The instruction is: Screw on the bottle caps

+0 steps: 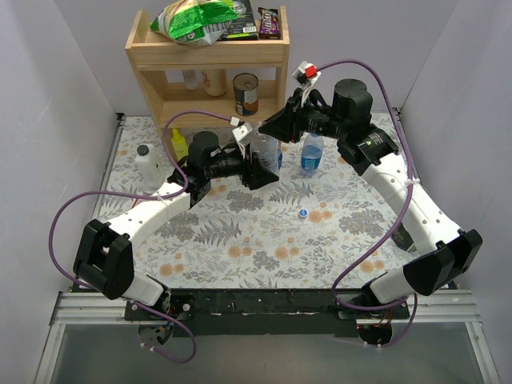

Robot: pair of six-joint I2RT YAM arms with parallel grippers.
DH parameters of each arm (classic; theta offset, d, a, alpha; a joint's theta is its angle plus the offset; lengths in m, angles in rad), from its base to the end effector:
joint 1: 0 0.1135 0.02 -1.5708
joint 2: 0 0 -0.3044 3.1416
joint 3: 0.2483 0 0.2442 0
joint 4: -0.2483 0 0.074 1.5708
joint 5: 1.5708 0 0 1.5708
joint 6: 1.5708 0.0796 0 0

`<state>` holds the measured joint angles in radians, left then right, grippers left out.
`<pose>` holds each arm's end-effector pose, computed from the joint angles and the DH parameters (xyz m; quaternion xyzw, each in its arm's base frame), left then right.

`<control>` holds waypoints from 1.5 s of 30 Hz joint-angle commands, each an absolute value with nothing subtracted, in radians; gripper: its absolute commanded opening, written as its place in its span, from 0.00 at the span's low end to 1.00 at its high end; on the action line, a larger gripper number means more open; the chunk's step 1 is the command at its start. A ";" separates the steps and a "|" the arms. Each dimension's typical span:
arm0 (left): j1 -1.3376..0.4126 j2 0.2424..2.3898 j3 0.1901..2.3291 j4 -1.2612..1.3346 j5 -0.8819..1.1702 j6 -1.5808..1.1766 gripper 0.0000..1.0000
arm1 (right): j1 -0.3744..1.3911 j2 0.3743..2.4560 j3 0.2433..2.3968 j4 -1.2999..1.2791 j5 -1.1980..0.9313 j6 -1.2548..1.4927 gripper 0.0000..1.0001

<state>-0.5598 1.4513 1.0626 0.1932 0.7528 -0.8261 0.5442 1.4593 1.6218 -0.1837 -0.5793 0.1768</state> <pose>0.2720 -0.2347 0.3559 0.1358 0.7433 -0.5956 0.2727 0.2774 0.2188 0.5105 -0.3215 0.6368 0.4275 0.5553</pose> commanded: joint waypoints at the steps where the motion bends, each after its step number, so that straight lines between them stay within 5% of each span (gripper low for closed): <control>1: -0.560 1.393 1.060 0.154 0.822 -0.716 0.28 | 0.520 1.433 1.654 -0.192 -0.564 0.140 0.17; 3: -0.542 1.373 1.049 0.126 0.837 -0.694 0.24 | 0.500 1.424 1.652 -0.222 -0.613 0.120 0.44; 5: -0.528 1.361 1.049 0.054 0.845 -0.649 0.24 | 0.471 1.414 1.669 -0.251 -0.673 0.094 0.59; 8: -0.509 1.327 1.037 -0.088 0.848 -0.505 0.20 | 0.368 1.391 1.684 -0.272 -0.774 0.048 0.68; 12: -0.499 1.275 0.996 -0.259 0.851 -0.290 0.01 | 0.270 1.298 1.582 -0.337 -0.901 -0.254 0.68; 14: -0.499 1.244 0.963 -0.354 0.848 -0.157 0.00 | 0.276 1.270 1.502 -0.561 -0.914 -0.607 0.68; 20: -0.499 1.212 0.919 -0.520 0.756 0.029 0.00 | 0.308 1.394 1.474 -1.097 -0.809 -1.098 0.61; 21: -0.499 1.204 0.910 -0.520 0.744 0.031 0.00 | 0.311 1.429 1.460 -1.120 -0.769 -1.196 0.70; 30: -0.499 1.166 0.842 -0.614 0.710 0.109 0.00 | 0.356 1.494 1.204 -0.965 -0.548 -1.436 0.68; 45: -0.492 1.157 0.822 -0.598 0.683 0.046 0.00 | 0.402 1.715 1.206 -0.908 -0.503 -1.508 0.66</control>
